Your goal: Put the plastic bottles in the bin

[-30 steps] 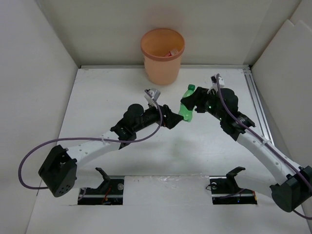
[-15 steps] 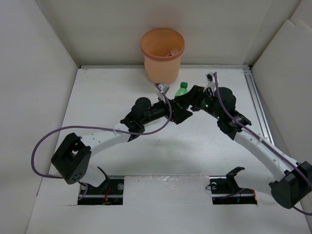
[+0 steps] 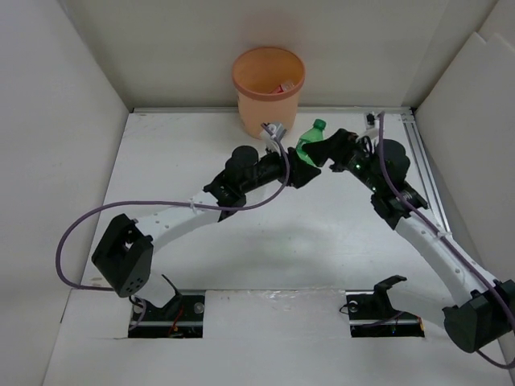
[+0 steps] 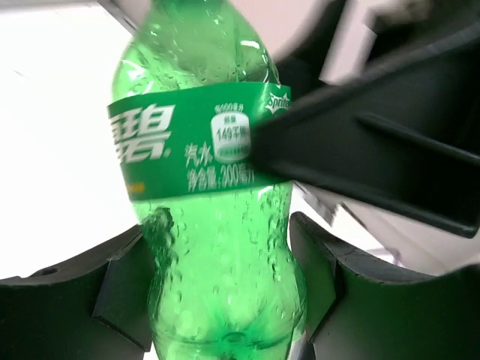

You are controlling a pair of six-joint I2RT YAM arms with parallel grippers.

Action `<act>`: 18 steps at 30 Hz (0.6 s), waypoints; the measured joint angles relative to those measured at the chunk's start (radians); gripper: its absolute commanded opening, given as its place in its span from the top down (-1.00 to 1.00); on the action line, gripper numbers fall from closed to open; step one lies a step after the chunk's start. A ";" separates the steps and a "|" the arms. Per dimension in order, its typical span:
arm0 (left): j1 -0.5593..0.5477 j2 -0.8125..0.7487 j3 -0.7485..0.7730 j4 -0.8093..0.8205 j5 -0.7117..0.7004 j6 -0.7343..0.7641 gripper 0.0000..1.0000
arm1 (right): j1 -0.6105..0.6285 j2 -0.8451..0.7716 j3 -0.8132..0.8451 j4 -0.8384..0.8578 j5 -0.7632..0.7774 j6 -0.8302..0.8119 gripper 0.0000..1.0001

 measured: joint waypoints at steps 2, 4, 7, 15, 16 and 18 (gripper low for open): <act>0.008 0.019 0.060 -0.044 -0.037 0.011 1.00 | -0.053 -0.034 -0.004 -0.003 0.010 -0.006 -0.85; 0.040 0.064 0.160 -0.099 -0.089 0.025 1.00 | -0.125 -0.071 -0.005 -0.025 0.027 -0.025 -0.85; 0.124 0.165 0.368 -0.159 -0.170 0.056 1.00 | -0.237 -0.103 -0.017 -0.061 0.056 -0.050 -0.85; 0.309 0.527 0.977 -0.267 -0.284 0.108 1.00 | -0.306 -0.105 -0.085 -0.132 0.008 -0.101 -0.85; 0.326 0.582 1.058 -0.286 -0.288 0.109 0.73 | -0.306 -0.103 -0.086 -0.139 -0.003 -0.107 -0.85; 0.355 0.692 1.209 -0.315 -0.291 0.108 0.13 | -0.307 -0.103 -0.091 -0.140 -0.021 -0.119 -0.85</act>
